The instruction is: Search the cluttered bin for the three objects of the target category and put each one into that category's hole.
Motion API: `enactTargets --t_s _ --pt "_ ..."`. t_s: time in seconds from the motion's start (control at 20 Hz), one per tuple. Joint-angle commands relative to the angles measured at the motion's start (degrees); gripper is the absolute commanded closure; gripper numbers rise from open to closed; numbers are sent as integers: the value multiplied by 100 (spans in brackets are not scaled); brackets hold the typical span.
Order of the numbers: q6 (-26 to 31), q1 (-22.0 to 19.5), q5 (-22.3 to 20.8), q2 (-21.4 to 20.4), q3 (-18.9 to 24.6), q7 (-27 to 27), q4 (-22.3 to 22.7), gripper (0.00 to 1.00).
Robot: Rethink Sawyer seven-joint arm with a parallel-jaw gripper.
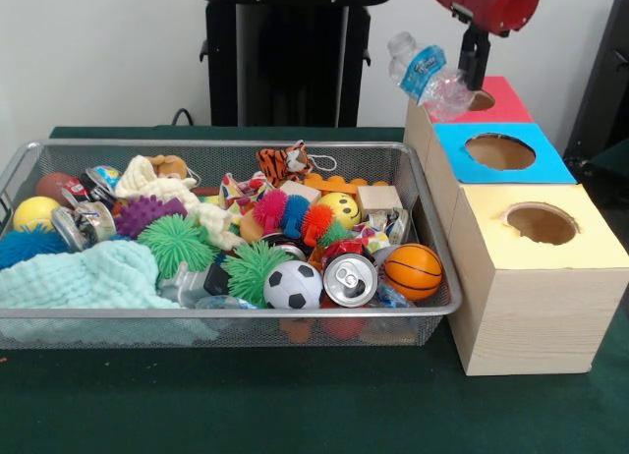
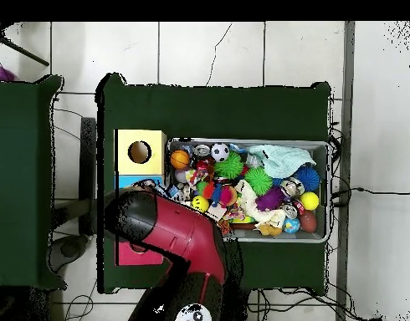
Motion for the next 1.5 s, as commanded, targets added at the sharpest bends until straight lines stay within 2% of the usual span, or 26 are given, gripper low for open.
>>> enactTargets --t_s 0.05,0.7,0.95,1.5 --pt "-323 22 431 468 517 1517 -394 100" --pt "-524 466 1075 1042 447 2026 -756 100" --pt "-322 746 1264 1161 263 2375 -876 100" --pt "-404 772 1469 948 394 2125 -397 100"
